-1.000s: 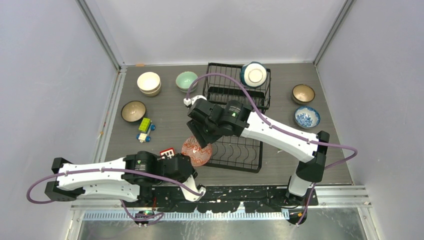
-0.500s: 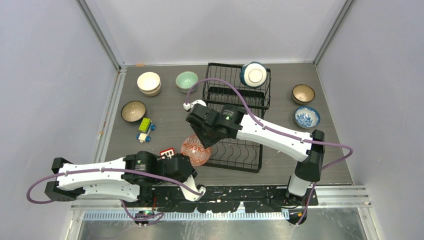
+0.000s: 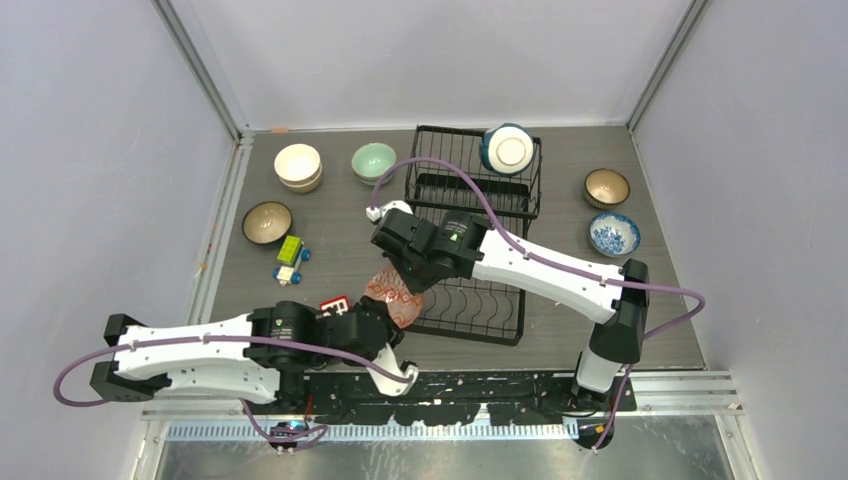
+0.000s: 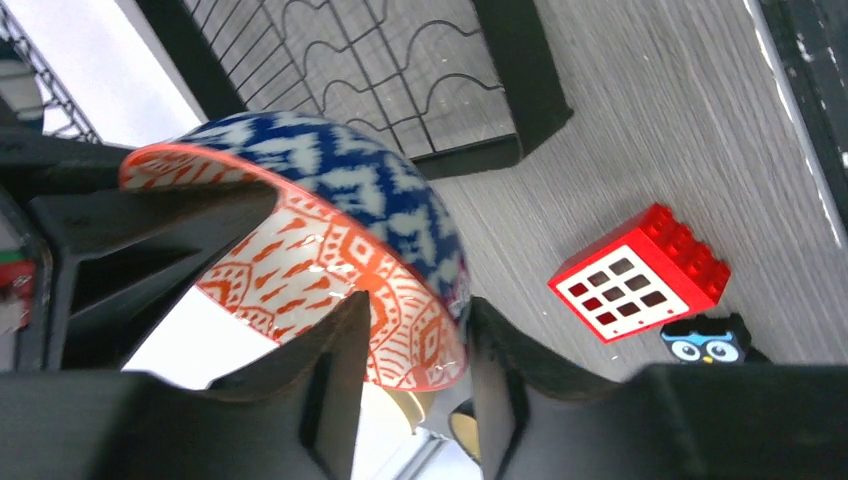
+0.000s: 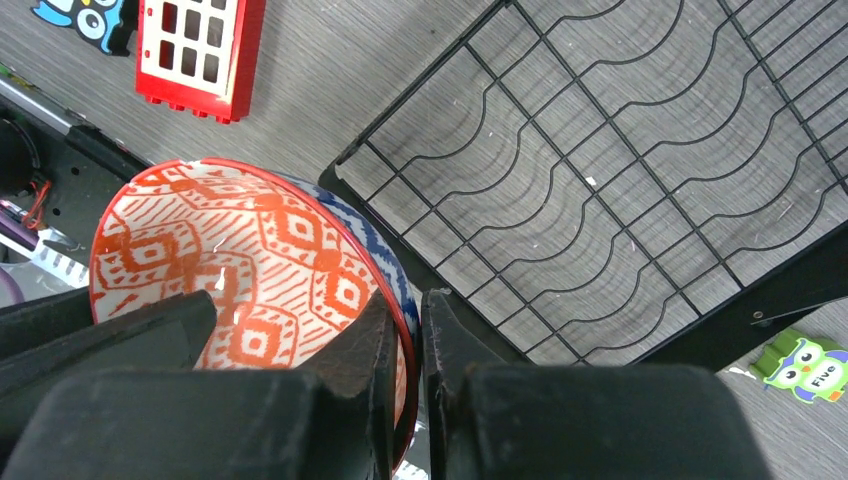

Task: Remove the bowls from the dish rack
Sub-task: Place the bowl at the center of the board.

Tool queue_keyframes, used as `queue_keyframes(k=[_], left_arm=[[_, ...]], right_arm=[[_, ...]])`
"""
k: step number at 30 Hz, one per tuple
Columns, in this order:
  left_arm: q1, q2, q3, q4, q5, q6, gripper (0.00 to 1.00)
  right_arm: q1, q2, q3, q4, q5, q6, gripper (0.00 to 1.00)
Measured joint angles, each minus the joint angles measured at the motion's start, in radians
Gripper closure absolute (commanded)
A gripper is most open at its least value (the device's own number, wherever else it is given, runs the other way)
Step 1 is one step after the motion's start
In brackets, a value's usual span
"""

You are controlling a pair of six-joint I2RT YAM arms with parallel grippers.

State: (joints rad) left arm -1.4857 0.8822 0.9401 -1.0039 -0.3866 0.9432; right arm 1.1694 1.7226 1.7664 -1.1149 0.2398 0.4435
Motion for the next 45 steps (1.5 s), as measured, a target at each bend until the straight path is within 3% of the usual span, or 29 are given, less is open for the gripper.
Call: queue_keyframes(k=[3, 4, 5, 6, 20, 30, 37, 45], left_arm=[[0.0, 0.002, 0.016, 0.018, -0.01, -0.019, 0.46], [0.0, 0.002, 0.02, 0.02, -0.013, -0.025, 0.33], [0.0, 0.002, 0.021, 0.022, -0.014, -0.027, 0.08], [0.0, 0.002, 0.025, 0.027, -0.016, -0.029, 0.01], [-0.01, -0.053, 0.14, 0.105, 0.011, -0.116, 0.0], [-0.011, -0.209, 0.166, 0.317, 0.014, -0.288, 0.0], [-0.011, -0.315, 0.088, 0.507, -0.02, -0.379, 0.0], [-0.011, -0.295, -0.169, 0.671, -0.09, -0.583, 0.0]], right_arm=[[0.0, -0.001, 0.0, 0.0, 0.004, 0.0, 0.99], [0.0, -0.001, 0.0, 0.0, 0.004, 0.001, 0.99], [0.0, -0.001, 0.0, 0.0, 0.003, 0.001, 0.99], [0.0, -0.001, 0.0, 0.0, 0.006, 0.001, 0.99], [-0.01, -0.001, -0.011, 0.014, 0.088, -0.003, 0.99], [-0.057, -0.115, 0.029, -0.099, 0.168, -0.039, 0.99], [-0.105, -0.294, 0.16, -0.232, 0.315, -0.077, 0.99], [-0.369, -0.417, 0.283, -0.178, 0.516, -0.142, 0.99]])
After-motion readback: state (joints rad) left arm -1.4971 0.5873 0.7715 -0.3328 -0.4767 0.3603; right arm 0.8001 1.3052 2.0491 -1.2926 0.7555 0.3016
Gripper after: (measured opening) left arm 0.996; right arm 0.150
